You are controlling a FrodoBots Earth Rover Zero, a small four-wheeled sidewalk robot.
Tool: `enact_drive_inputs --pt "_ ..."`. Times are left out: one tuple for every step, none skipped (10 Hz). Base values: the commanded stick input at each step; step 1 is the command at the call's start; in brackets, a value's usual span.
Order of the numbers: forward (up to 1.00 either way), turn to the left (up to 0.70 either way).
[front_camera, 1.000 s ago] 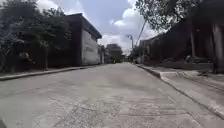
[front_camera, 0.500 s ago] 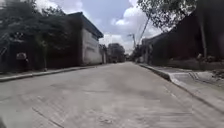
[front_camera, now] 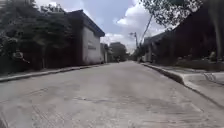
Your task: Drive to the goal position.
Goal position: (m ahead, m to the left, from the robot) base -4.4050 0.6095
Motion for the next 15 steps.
enact_drive_inputs --pt "1.0 -0.32" --pt "1.0 -0.33" --pt "1.0 -0.35" --pt "1.0 -0.39" --pt "1.0 -0.39" --pt "1.0 -0.39" --pt "1.0 -0.34" --pt "1.0 -0.29" --pt "1.0 -0.24" --pt "1.0 -0.15" --pt "1.0 -0.03" --pt "1.0 -0.01" --pt "1.0 -0.02" --pt "1.0 -0.33" --pt "1.0 -0.39"
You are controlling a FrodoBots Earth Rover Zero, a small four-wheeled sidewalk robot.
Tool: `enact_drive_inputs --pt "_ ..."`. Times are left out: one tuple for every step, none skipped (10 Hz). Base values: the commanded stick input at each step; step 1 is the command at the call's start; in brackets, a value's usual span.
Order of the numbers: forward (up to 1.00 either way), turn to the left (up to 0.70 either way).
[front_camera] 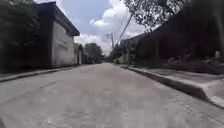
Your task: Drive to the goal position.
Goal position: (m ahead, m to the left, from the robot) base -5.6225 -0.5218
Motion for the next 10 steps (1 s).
enact_drive_inputs --pt "1.0 -0.39" --pt "1.0 -0.38" --pt "1.0 -0.15" --pt "1.0 0.0" --pt "1.0 0.0" --pt "1.0 0.0" --pt "1.0 0.0" --pt "1.0 0.0" --pt "1.0 0.0" --pt "1.0 0.0"
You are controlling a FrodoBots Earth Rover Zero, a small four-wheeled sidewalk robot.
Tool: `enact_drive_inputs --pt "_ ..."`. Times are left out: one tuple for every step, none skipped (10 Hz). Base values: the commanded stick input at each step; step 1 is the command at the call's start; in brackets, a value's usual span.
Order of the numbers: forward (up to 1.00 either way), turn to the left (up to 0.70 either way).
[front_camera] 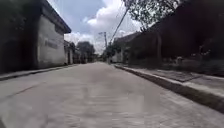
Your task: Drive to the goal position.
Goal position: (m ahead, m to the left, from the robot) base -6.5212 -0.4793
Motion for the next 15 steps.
enact_drive_inputs --pt "1.0 0.0" --pt "1.0 0.0" --pt "1.0 0.0" --pt "1.0 0.0" --pt "1.0 0.0" --pt "1.0 0.0" --pt "1.0 0.0" --pt "1.0 0.0" --pt "1.0 0.0" --pt "1.0 0.0" --pt "1.0 0.0" --pt "1.0 0.0" --pt "1.0 0.0" --pt "1.0 0.0" --pt "1.0 0.0"
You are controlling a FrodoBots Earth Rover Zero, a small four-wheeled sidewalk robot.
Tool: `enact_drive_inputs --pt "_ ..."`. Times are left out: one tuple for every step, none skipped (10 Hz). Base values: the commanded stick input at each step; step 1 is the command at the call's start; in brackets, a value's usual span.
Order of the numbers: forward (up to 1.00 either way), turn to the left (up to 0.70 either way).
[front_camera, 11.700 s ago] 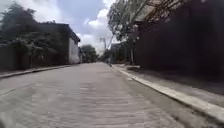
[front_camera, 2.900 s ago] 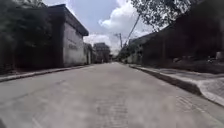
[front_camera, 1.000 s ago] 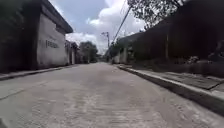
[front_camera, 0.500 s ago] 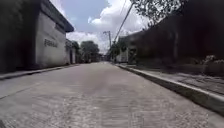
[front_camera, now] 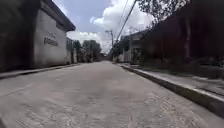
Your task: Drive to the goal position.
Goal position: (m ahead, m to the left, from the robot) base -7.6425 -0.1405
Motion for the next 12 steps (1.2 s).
enact_drive_inputs --pt "1.0 0.0" --pt "1.0 0.0" --pt "1.0 0.0" --pt "1.0 0.0" --pt "1.0 0.0" --pt "1.0 0.0" --pt "1.0 0.0" --pt "1.0 0.0" --pt "1.0 0.0" --pt "1.0 0.0" --pt "1.0 0.0" --pt "1.0 0.0"
